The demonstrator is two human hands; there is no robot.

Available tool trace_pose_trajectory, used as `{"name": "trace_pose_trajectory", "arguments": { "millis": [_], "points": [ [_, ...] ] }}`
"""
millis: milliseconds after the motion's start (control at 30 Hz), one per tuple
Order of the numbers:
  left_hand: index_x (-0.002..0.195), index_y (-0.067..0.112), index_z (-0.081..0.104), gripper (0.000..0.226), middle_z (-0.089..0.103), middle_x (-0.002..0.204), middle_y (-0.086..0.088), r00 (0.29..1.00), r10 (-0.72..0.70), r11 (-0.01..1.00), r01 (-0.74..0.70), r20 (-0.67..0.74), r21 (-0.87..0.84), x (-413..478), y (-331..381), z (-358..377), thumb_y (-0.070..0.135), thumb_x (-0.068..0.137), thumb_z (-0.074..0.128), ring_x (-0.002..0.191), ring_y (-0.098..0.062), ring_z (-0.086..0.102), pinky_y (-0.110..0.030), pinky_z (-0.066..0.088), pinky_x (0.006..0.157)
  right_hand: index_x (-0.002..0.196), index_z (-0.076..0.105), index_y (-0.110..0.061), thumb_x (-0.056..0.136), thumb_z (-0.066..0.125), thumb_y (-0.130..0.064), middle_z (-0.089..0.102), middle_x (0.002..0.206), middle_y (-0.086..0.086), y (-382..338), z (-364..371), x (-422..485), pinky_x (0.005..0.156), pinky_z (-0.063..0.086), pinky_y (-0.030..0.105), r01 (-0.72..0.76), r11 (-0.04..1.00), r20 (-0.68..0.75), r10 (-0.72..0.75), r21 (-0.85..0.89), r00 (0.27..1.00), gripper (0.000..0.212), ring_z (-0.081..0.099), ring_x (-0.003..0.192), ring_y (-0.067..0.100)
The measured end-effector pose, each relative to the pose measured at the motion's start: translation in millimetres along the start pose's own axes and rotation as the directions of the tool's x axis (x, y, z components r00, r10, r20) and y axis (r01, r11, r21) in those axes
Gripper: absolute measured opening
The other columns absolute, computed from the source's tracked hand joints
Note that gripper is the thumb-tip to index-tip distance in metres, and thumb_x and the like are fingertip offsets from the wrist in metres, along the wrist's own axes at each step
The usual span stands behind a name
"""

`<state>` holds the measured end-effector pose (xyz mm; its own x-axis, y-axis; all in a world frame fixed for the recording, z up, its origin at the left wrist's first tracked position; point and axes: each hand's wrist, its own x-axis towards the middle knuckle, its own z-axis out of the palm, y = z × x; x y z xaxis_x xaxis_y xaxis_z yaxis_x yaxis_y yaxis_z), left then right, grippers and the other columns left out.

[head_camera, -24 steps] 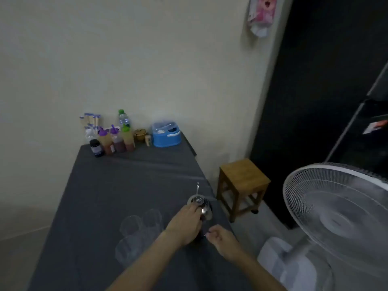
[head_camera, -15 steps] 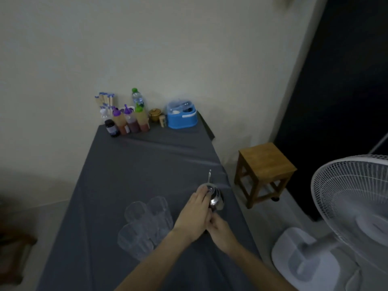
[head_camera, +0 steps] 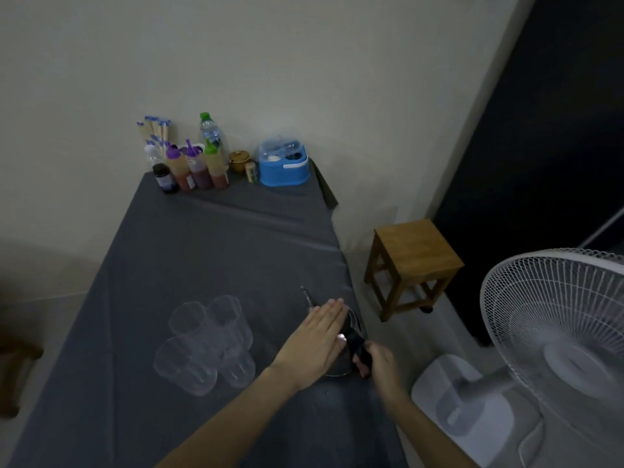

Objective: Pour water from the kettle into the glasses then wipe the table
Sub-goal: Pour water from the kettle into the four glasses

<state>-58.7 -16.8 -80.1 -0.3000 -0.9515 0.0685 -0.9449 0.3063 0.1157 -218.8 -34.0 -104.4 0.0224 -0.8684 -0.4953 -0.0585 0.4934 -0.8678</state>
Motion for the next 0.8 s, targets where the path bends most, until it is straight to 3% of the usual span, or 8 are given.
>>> {"name": "trace_pose_trajectory", "arguments": {
  "millis": [67,233,333,433,533,700,800],
  "points": [
    [0.144,0.007,0.040,0.056,0.040,0.151,-0.008,1.000,0.001,1.000,-0.001,-0.013,0.014,-1.6,9.2,4.2,0.039,0.099,0.033,0.139,-0.020,0.039,-0.038,0.035,0.111,0.063,0.054,-0.006,0.093,0.041,-0.003,0.054,0.053,0.005,-6.5,-6.9,0.7,0.046,0.037,0.022,-0.018,0.998,-0.063,0.021,0.054,0.998,0.033,0.047,0.054,0.017],
    [0.145,0.006,0.037,0.062,0.037,0.153,-0.011,0.999,-0.043,0.994,0.041,0.018,0.097,0.4,19.7,4.6,0.042,0.096,0.028,0.140,-0.022,0.037,-0.038,0.034,0.113,0.063,0.054,-0.005,0.091,0.041,-0.003,0.053,0.064,0.011,-12.8,-6.3,7.6,0.059,0.038,0.032,0.025,0.996,-0.182,-0.008,0.088,0.983,0.031,0.049,0.064,0.023],
    [0.149,0.004,0.023,0.062,0.024,0.158,-0.013,0.998,-0.051,0.992,0.046,0.035,0.119,-1.6,21.8,-2.7,0.041,0.099,0.021,0.146,-0.024,0.024,-0.038,0.021,0.118,0.064,0.056,-0.006,0.090,0.044,-0.006,0.055,0.070,0.014,-11.0,-3.8,7.2,0.064,0.038,0.034,0.023,0.995,-0.213,-0.002,0.097,0.977,0.028,0.051,0.069,0.025],
    [0.150,0.003,0.015,0.063,0.017,0.159,-0.014,0.999,-0.038,0.988,0.037,0.004,0.151,-9.7,22.2,-11.6,0.040,0.100,0.018,0.148,-0.026,0.016,-0.038,0.013,0.120,0.071,0.058,-0.005,0.090,0.045,-0.010,0.056,0.073,0.014,-13.5,-3.1,-1.3,0.063,0.039,0.034,0.049,0.995,-0.200,-0.030,0.091,0.979,0.024,0.052,0.070,0.025],
    [0.150,0.002,0.018,0.063,0.019,0.158,-0.016,0.997,-0.066,0.986,0.073,-0.049,0.152,-19.7,24.6,-21.8,0.041,0.101,0.019,0.148,-0.027,0.017,-0.039,0.017,0.120,0.072,0.058,-0.005,0.091,0.045,-0.011,0.055,0.072,0.013,-29.0,-0.4,-14.8,0.062,0.039,0.032,0.097,0.994,-0.157,-0.089,0.045,0.984,0.024,0.052,0.069,0.024],
    [0.147,0.002,0.031,0.061,0.031,0.155,-0.015,0.979,-0.132,0.987,0.145,-0.156,0.075,-44.3,25.3,-48.5,0.041,0.100,0.027,0.144,-0.025,0.029,-0.038,0.027,0.116,0.075,0.062,-0.012,0.094,0.048,-0.015,0.062,0.077,0.010,-56.8,10.2,-43.3,0.073,0.044,0.036,0.183,0.982,-0.094,-0.187,-0.048,0.978,0.024,0.058,0.076,0.023],
    [0.147,0.001,0.030,0.062,0.030,0.155,-0.015,0.967,-0.175,0.984,0.180,-0.187,0.008,-58.3,26.4,-62.0,0.041,0.101,0.024,0.144,-0.025,0.028,-0.041,0.024,0.116,0.078,0.065,-0.012,0.094,0.048,-0.019,0.064,0.079,0.010,-70.7,16.5,-61.3,0.075,0.046,0.036,0.246,0.963,-0.058,-0.253,-0.113,0.966,0.024,0.059,0.078,0.022]
  ]
}}
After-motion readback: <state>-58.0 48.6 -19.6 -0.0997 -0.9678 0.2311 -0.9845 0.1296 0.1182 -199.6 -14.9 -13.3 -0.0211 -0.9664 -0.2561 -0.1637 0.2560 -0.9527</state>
